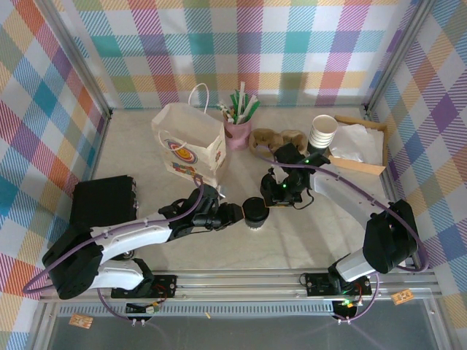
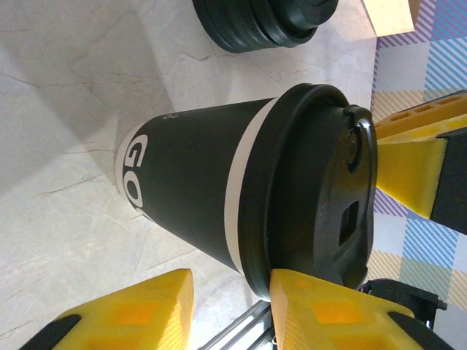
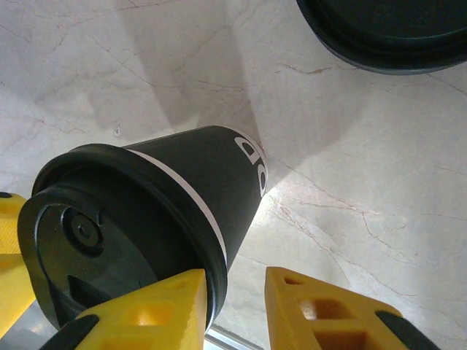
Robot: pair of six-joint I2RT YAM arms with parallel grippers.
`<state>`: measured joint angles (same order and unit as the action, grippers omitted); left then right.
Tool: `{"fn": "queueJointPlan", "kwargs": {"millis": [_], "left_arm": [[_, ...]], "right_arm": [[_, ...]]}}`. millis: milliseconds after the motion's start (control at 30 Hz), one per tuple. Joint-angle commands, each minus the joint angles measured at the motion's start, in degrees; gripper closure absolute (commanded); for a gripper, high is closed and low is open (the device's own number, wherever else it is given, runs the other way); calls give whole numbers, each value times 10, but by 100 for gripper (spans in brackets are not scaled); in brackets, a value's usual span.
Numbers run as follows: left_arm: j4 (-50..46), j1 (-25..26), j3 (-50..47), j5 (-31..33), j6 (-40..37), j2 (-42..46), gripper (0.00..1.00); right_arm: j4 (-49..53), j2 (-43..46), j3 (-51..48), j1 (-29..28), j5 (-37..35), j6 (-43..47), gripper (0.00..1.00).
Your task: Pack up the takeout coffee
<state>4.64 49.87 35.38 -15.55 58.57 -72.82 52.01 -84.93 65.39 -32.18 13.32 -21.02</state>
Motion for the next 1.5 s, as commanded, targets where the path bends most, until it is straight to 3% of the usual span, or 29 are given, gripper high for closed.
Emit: {"fn": "queueJointPlan", "kwargs": {"millis": [0, 1133, 1267, 1467], "left_arm": [[17, 12, -9, -4, 5, -16, 67], [60, 35, -90, 32, 26, -46, 68], [20, 35, -44, 23, 0, -45, 68], [-117, 35, 57, 41, -95, -37, 68]], "right_arm": [[0, -8, -15, 0, 13, -4, 72], [18, -40, -29, 12, 13, 5, 71], [23, -26, -11, 12, 16, 2, 70], [34, -9, 39, 11, 22, 7, 68]]}}
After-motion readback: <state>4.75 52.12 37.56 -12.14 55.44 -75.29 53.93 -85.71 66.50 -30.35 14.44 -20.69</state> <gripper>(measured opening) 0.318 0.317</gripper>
